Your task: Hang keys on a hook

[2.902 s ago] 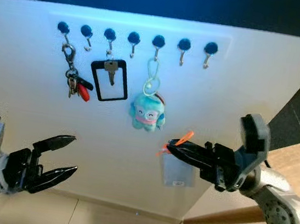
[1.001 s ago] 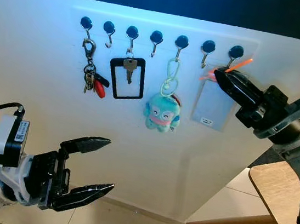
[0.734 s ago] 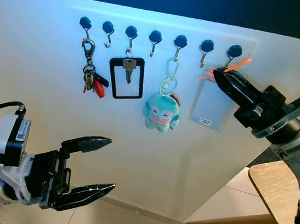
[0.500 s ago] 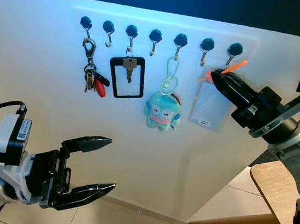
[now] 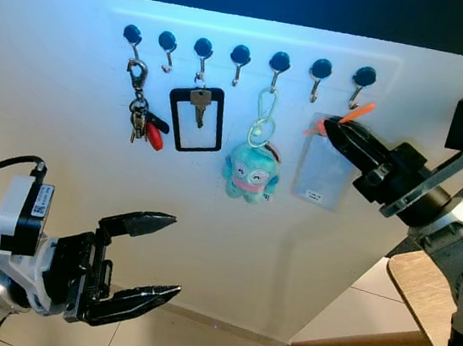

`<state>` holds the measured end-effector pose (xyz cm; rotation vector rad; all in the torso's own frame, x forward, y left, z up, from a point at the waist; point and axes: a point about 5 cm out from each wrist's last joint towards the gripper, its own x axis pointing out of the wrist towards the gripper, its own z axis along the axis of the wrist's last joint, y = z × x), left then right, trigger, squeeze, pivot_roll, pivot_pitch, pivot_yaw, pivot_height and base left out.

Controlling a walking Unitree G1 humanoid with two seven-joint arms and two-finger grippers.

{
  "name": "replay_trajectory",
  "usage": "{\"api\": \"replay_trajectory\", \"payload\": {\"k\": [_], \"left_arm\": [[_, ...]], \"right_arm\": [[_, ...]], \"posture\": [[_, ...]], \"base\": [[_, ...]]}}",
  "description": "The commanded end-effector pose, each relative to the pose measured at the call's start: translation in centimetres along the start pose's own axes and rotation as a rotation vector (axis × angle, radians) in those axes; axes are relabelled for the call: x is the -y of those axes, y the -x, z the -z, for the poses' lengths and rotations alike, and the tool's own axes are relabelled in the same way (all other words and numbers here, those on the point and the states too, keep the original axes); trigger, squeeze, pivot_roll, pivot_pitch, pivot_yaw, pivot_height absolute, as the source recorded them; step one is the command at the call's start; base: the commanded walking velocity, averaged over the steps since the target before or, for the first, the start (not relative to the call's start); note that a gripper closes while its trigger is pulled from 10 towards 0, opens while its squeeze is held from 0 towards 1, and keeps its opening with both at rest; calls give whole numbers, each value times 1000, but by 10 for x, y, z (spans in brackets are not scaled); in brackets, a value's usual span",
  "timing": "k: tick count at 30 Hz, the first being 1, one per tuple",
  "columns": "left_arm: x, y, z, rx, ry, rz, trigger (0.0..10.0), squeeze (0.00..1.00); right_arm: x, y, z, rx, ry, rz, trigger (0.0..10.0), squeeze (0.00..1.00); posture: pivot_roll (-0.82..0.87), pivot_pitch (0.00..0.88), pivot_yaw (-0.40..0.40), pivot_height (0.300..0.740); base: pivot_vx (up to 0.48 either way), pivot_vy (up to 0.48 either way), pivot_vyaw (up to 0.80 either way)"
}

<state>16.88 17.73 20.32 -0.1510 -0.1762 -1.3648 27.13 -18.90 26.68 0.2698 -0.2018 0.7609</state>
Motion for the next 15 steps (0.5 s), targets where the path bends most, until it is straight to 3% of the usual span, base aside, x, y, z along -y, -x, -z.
{"api": "replay_trajectory", "payload": {"k": [1,15], "left_arm": [[0,0,-3,-39,-10,16,10000,0],[0,0,-5,-48,-12,18,10000,0]], "right_arm": [[2,4,1,35,-30,-8,10000,0],[0,12,6,120,-129,-68,10000,0]], "posture": [[-114,65,55,740],[-110,66,59,740]], "base": [[0,0,0],[0,0,0]]}}
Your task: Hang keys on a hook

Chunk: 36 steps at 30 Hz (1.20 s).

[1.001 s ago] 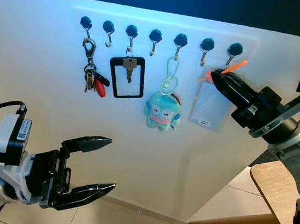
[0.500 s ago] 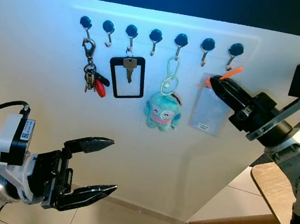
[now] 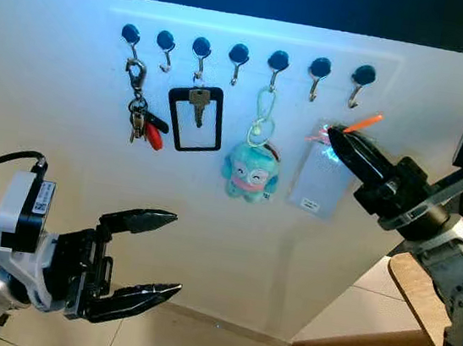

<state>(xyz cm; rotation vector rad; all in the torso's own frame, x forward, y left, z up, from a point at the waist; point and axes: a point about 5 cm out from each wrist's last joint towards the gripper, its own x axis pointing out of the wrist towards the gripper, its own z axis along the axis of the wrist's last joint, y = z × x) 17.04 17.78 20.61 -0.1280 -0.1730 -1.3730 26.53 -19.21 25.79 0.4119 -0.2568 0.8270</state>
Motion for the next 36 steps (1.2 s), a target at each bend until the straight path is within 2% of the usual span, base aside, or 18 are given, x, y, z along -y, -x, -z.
{"api": "replay_trajectory", "payload": {"k": [1,8,14,24,36], "left_arm": [[1,1,-2,-32,2,10,10000,0],[1,0,-1,-33,1,14,10000,0],[1,1,-1,-35,1,16,10000,0],[2,1,-1,-34,-1,19,10000,0],[3,0,0,-33,3,23,10000,0]], "right_arm": [[0,3,-2,31,-13,-6,10000,0],[-8,3,-6,75,-38,-79,10000,0],[-14,4,-4,66,-52,-128,10000,0],[-16,-1,-6,70,-39,-136,10000,0],[-20,-7,-22,100,21,-118,10000,0]], "posture": [[-110,66,59,740],[-111,65,58,740],[-112,63,58,740],[-112,62,55,740],[-116,69,55,740]], "base": [[0,0,0],[0,0,0],[0,0,0],[0,0,0],[0,0,0]]}}
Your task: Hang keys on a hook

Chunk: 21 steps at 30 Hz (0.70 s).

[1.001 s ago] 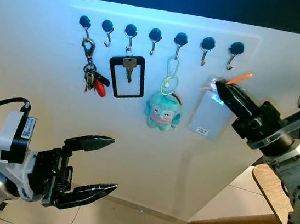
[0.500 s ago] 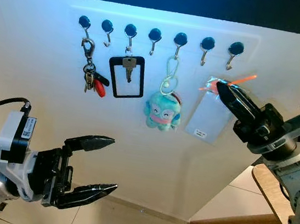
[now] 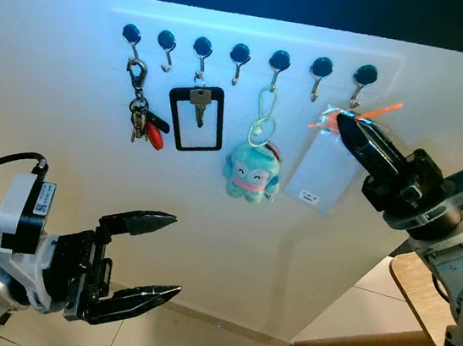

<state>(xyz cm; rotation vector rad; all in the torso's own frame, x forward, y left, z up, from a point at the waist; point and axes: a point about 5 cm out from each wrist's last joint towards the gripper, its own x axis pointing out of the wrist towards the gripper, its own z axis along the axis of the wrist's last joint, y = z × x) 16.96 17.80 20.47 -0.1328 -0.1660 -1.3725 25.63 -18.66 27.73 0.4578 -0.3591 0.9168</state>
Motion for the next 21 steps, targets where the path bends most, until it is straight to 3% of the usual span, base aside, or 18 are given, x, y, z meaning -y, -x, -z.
{"api": "replay_trajectory", "payload": {"k": [1,12,21], "left_arm": [[3,0,-2,-31,-4,24,10000,0],[2,-2,-1,-31,-2,29,10000,0],[2,-2,-1,-31,-2,31,10000,0]], "right_arm": [[-4,-4,-7,6,45,-3,10000,0],[6,-6,-10,-19,70,121,10000,0],[7,-9,-7,-52,77,151,10000,0]], "posture": [[-116,69,55,740],[-117,69,55,740],[-117,69,55,740]], "base": [[0,0,0],[0,0,0],[0,0,0]]}}
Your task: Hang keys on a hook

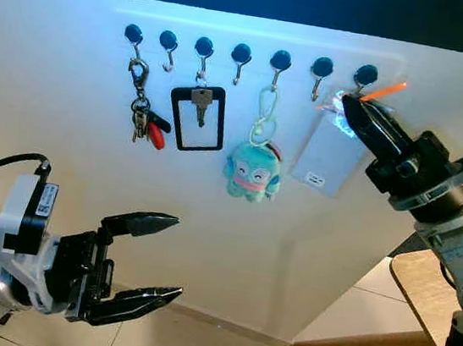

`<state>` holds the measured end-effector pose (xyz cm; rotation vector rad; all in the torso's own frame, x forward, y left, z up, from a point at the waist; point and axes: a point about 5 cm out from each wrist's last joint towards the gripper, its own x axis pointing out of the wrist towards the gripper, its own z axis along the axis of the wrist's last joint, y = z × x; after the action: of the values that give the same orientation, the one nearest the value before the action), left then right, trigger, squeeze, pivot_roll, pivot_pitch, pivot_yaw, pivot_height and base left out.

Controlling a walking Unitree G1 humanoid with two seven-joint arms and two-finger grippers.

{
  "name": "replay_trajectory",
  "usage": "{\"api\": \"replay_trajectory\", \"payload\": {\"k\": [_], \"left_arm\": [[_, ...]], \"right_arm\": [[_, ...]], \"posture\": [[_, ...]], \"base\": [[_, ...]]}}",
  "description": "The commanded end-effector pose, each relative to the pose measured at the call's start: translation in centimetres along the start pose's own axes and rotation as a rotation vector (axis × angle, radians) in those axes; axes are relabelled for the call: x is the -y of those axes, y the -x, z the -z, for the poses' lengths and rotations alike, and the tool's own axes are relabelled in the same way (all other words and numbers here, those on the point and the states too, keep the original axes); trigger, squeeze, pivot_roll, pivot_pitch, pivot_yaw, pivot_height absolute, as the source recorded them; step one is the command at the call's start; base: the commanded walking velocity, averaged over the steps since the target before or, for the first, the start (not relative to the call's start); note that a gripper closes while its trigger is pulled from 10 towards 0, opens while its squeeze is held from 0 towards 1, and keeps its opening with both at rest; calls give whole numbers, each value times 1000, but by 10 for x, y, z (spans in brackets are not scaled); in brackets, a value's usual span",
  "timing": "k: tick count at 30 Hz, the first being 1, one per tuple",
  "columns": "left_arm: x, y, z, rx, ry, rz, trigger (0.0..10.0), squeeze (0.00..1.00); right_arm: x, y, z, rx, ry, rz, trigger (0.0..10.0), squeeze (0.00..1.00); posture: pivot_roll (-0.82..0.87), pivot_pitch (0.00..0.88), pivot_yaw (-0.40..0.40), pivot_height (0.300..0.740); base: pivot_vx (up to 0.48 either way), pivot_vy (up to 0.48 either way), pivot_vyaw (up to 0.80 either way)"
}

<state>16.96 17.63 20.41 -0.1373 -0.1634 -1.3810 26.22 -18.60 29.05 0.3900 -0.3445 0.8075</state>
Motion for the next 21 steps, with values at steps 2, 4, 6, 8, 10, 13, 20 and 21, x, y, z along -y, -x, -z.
{"api": "replay_trajectory", "payload": {"k": [2,4,6,8,10,13,20,21], "left_arm": [[2,-1,-2,-31,-8,23,10000,0],[2,-1,-2,-31,-9,23,10000,0],[2,-1,-2,-31,-8,23,10000,0],[2,-1,-2,-32,-8,23,10000,0],[2,-1,-2,-32,-8,23,10000,0],[2,-1,-1,-33,-7,24,10000,0],[2,-1,-1,-37,-6,27,10000,0],[2,-1,-1,-36,-5,27,10000,0]], "right_arm": [[5,1,3,-31,-1,52,10000,0],[6,0,4,-39,2,68,10000,0],[7,0,4,-44,6,78,10000,0],[7,0,5,-49,6,93,10000,0],[7,0,6,-51,4,100,10000,0],[9,-1,7,-57,2,119,10000,0],[15,4,15,-83,1,188,10000,0],[17,5,17,-91,6,202,10000,0]], "posture": [[-117,69,55,740],[-121,71,52,740],[-121,71,52,740],[-121,71,52,740],[-121,71,52,740],[-123,74,53,740],[-123,74,53,740],[-123,74,53,740]], "base": [[0,0,0],[0,0,0],[0,0,0],[0,0,0],[0,0,0],[0,0,0],[0,0,0],[0,0,0]]}}
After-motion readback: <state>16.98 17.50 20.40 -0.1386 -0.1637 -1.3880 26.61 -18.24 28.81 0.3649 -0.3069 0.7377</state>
